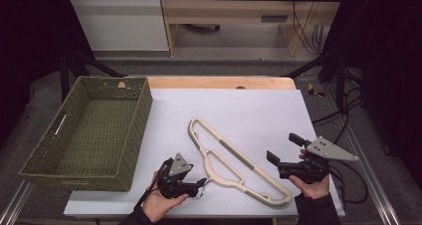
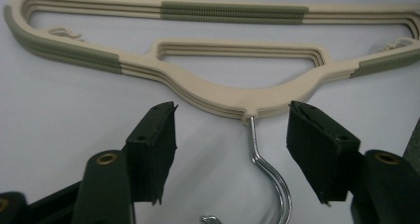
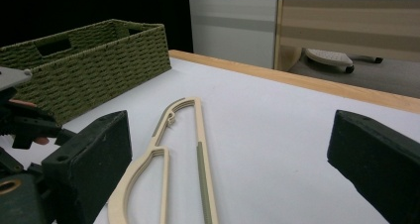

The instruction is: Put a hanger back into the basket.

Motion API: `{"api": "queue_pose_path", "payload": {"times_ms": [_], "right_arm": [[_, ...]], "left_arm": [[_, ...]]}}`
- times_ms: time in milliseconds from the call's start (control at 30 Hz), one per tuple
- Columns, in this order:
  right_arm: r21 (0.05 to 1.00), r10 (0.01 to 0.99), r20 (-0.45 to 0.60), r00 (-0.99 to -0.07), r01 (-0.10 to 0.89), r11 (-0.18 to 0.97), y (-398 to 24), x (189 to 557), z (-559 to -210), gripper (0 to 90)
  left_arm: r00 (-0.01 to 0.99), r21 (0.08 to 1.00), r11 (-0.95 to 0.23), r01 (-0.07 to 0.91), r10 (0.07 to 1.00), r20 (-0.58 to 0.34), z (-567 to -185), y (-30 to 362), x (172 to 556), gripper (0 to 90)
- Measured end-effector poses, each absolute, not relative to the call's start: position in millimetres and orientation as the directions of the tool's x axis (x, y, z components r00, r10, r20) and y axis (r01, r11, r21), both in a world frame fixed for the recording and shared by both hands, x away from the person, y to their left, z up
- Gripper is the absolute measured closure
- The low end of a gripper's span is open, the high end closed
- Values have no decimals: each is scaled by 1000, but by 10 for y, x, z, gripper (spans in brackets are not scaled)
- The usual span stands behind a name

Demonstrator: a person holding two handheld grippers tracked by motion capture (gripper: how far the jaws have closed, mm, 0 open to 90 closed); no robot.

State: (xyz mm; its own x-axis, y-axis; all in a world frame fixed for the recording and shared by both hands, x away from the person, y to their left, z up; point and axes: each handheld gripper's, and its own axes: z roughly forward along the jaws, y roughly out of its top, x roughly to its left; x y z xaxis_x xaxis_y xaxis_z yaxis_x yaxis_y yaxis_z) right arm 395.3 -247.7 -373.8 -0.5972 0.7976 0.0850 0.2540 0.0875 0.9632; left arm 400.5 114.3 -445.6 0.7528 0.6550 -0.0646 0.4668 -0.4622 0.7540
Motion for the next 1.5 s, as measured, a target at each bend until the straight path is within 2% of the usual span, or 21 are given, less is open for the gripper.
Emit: {"api": "queue_pose_path", "payload": {"times_ms": [167, 267, 333, 700, 900, 933, 1300, 1500], "right_arm": [[962, 794, 81, -603, 256, 96, -2447, 3970, -3758, 40], [960, 790, 81, -608, 262, 103, -2428, 3977, -3771, 41], [960, 789, 80, -609, 261, 105, -2423, 3980, -3774, 41], [957, 787, 79, -612, 267, 112, -2394, 3987, -3787, 43], [956, 781, 75, -620, 268, 122, -2366, 3998, -3806, 46], [953, 778, 77, -624, 274, 125, -2336, 4002, -3819, 48], [934, 743, 60, -667, 300, 194, -2064, 4048, -3957, 63], [906, 707, 54, -705, 331, 262, -1795, 4077, -4104, 83]], "left_arm": [[755, 727, -484, 488, 651, -73, -4522, 1064, 4028, 440], [752, 701, -498, 511, 654, -82, -4596, 978, 4045, 513], [753, 697, -502, 512, 653, -82, -4611, 960, 4051, 533], [752, 669, -525, 526, 655, -77, -4692, 855, 4059, 770], [741, 658, -521, 544, 666, -85, -4712, 831, 4051, 829], [737, 663, -516, 542, 671, -80, -4703, 827, 4045, 865], [745, 666, -540, 515, 666, -37, -4635, 812, 4019, 882], [754, 666, -557, 496, 657, -12, -4479, 825, 4017, 884]]}}
